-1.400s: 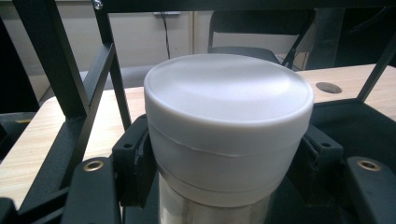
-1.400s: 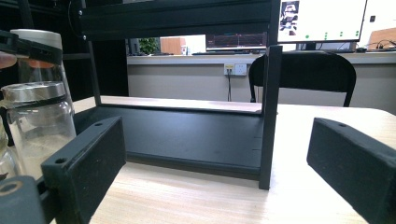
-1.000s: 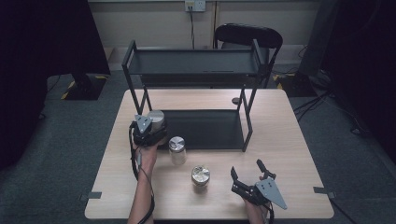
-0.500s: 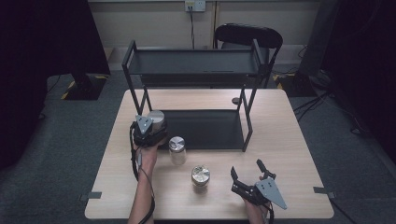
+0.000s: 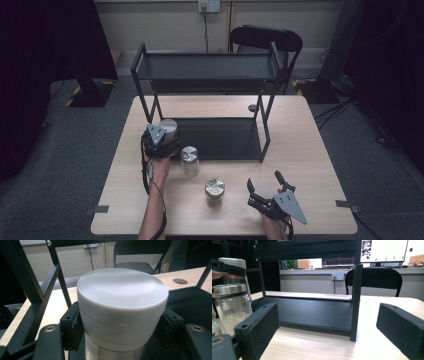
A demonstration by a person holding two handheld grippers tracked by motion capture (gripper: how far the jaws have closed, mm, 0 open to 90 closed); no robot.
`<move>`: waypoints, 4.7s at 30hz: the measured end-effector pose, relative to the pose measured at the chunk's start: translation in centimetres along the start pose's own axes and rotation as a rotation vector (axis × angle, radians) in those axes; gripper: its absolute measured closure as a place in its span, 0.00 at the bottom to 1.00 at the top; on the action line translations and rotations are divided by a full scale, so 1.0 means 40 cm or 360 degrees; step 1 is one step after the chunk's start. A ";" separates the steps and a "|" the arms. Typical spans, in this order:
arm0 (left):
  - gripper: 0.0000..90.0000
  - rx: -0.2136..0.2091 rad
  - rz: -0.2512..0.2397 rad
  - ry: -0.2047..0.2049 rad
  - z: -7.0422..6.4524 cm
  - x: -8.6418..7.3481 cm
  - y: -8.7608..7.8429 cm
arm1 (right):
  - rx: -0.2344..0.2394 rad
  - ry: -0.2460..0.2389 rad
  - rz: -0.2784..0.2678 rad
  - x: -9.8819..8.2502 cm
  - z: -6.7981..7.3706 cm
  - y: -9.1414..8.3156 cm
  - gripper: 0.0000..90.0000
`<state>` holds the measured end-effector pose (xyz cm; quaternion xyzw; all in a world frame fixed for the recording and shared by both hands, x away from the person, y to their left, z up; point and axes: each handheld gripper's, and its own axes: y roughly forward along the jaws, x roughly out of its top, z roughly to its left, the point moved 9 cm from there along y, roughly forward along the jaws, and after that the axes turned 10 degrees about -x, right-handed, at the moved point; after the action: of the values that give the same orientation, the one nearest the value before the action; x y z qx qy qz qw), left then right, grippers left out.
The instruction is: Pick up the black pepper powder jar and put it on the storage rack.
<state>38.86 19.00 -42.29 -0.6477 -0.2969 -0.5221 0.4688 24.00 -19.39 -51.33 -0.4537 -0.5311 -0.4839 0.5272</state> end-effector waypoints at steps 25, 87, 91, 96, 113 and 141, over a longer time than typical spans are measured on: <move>0.38 -0.0025 0.0031 -0.0054 0.000 -0.022 0.023 | 0.0002 0.0003 -0.0001 0.000 -0.001 0.000 0.04; 0.13 -0.0066 -0.0034 -0.0130 -0.015 -0.029 0.024 | -0.0001 0.0006 -0.0004 -0.001 -0.001 -0.001 0.04; 0.13 -0.0079 -0.0038 -0.0150 -0.014 -0.026 0.020 | -0.0001 0.0005 -0.0005 -0.001 -0.001 -0.001 0.04; 0.12 -0.0083 -0.0037 -0.0159 -0.013 -0.024 0.020 | -0.0001 0.0004 -0.0006 -0.001 -0.001 -0.001 0.04; 0.11 -0.0131 -0.0043 -0.0242 -0.011 -0.002 -0.002 | -0.0005 0.0002 -0.0006 -0.001 0.000 -0.001 0.04; 0.03 -0.0094 -0.0183 -0.0177 -0.039 0.010 -0.059 | -0.0007 0.0000 -0.0005 -0.001 0.001 -0.001 0.04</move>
<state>36.30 18.44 -41.16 -0.6711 -0.3435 -0.5201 0.4015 23.96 -19.37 -51.36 -0.4540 -0.5308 -0.4859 0.5254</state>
